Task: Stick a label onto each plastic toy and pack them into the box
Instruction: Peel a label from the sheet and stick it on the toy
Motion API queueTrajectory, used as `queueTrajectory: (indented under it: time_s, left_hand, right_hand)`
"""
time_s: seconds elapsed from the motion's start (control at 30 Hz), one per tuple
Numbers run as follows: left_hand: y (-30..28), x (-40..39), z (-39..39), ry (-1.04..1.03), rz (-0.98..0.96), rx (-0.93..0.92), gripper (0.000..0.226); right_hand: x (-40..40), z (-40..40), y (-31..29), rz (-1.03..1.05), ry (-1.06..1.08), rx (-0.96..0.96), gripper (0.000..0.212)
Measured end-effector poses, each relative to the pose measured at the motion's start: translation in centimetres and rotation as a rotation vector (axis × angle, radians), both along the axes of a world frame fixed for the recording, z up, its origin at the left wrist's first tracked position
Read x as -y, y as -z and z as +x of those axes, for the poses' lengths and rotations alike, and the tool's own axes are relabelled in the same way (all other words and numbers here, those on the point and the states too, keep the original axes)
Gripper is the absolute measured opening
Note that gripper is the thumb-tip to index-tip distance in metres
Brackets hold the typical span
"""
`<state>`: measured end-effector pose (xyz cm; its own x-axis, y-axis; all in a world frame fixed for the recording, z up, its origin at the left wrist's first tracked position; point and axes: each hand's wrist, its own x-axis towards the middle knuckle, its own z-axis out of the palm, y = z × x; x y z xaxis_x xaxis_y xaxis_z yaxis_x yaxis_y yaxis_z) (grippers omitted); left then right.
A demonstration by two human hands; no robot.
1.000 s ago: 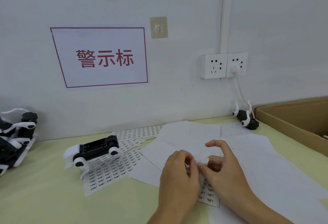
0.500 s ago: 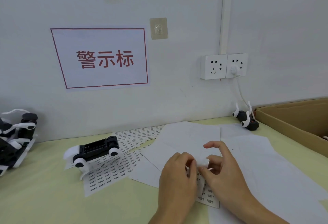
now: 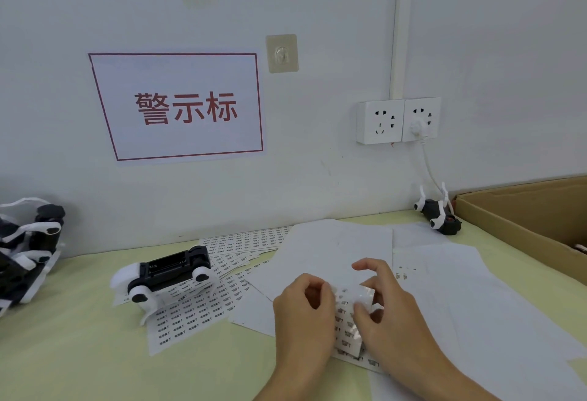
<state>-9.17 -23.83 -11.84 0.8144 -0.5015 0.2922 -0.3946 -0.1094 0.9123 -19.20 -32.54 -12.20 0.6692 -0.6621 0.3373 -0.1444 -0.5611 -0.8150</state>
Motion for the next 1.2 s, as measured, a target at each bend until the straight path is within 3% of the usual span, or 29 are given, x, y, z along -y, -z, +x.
queueTrajectory:
  time_s: [0.2,0.3,0.4,0.5,0.67,0.93,1.2]
  left_hand:
    - [0.0,0.0,0.2,-0.073,-0.067,-0.030,0.022]
    - [-0.1,-0.1,0.1,-0.091,-0.100,-0.027,0.022]
    - [-0.2,-0.2,-0.2,-0.101,-0.131,0.037,0.022]
    - [-0.2,-0.2,-0.6,-0.082,-0.135,0.111,0.025]
    - [-0.1,-0.1,-0.6,-0.076,-0.126,0.166,0.028]
    - [0.1,-0.2,-0.9,-0.071,-0.083,0.192,0.023]
    - [-0.1,-0.4,-1.3,0.045,-0.065,0.298,0.023]
  right_hand:
    - [0.0,0.0,0.1,-0.073,0.057,-0.031,0.045]
    - [-0.2,0.0,0.1,-0.268,0.114,-0.045,0.034]
    - [-0.7,-0.2,0.0,-0.448,0.052,-0.030,0.027]
    - [-1.5,-0.1,-0.3,-0.471,-0.054,-0.039,0.036]
    - [-2.1,0.0,-0.9,-0.266,-0.118,0.056,0.039]
    - [-2.6,-0.1,-2.1,0.353,-0.307,0.178,0.056]
    - [-1.4,-0.1,-1.8,0.502,-0.261,0.247,0.042]
